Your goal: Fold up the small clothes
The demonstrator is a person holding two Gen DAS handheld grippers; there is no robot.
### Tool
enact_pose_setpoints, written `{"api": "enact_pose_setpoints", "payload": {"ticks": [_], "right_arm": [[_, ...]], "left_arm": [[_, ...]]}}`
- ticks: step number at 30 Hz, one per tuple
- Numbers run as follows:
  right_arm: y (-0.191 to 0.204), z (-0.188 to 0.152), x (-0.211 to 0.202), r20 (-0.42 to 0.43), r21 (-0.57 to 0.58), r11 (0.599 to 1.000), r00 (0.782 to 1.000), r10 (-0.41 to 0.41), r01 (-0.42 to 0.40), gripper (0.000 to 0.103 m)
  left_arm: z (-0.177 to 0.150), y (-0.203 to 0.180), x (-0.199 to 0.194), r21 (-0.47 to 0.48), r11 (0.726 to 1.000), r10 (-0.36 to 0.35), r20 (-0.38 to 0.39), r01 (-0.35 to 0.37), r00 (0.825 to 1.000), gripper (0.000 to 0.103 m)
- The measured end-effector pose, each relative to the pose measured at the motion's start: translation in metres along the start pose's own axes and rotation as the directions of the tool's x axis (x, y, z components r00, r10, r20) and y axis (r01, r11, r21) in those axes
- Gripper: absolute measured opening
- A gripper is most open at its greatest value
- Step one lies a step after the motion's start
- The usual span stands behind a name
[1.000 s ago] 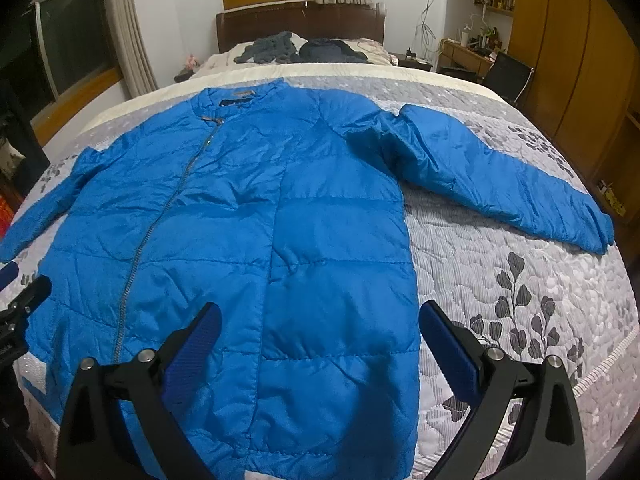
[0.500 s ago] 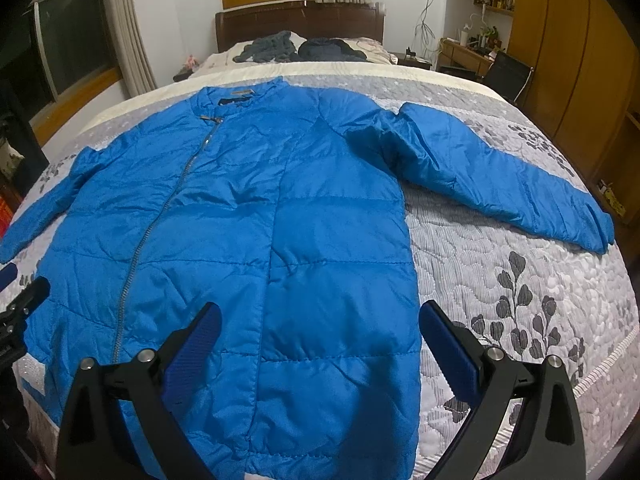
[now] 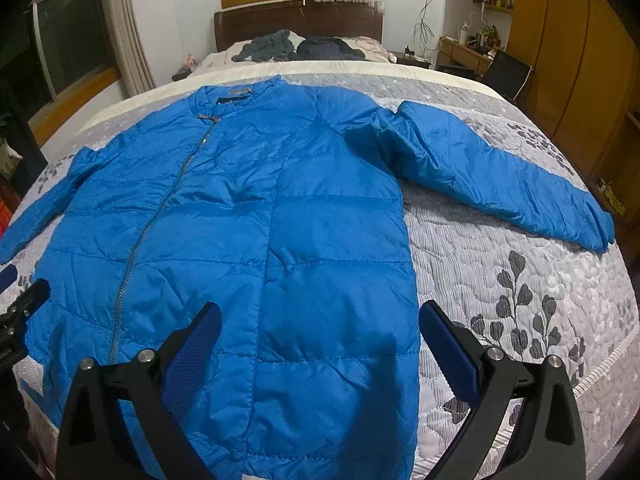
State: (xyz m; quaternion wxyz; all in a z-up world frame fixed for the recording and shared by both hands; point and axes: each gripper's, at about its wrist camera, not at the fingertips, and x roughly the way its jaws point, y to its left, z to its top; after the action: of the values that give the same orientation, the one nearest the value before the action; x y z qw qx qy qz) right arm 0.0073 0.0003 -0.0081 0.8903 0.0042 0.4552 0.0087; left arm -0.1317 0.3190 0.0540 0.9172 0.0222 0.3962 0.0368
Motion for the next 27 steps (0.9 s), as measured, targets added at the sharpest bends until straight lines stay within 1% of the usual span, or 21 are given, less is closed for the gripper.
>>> {"api": "enact_pose_setpoints", "payload": {"ticks": [27], "right_arm": [[-0.0020, 0.0008, 0.0009, 0.004, 0.002, 1.000, 1.000, -0.002, 0.002, 0.099]], "left_arm": [[-0.0006, -0.0011, -0.0003, 0.003, 1.000, 0.005, 0.004, -0.005, 1.000, 0.100]]}}
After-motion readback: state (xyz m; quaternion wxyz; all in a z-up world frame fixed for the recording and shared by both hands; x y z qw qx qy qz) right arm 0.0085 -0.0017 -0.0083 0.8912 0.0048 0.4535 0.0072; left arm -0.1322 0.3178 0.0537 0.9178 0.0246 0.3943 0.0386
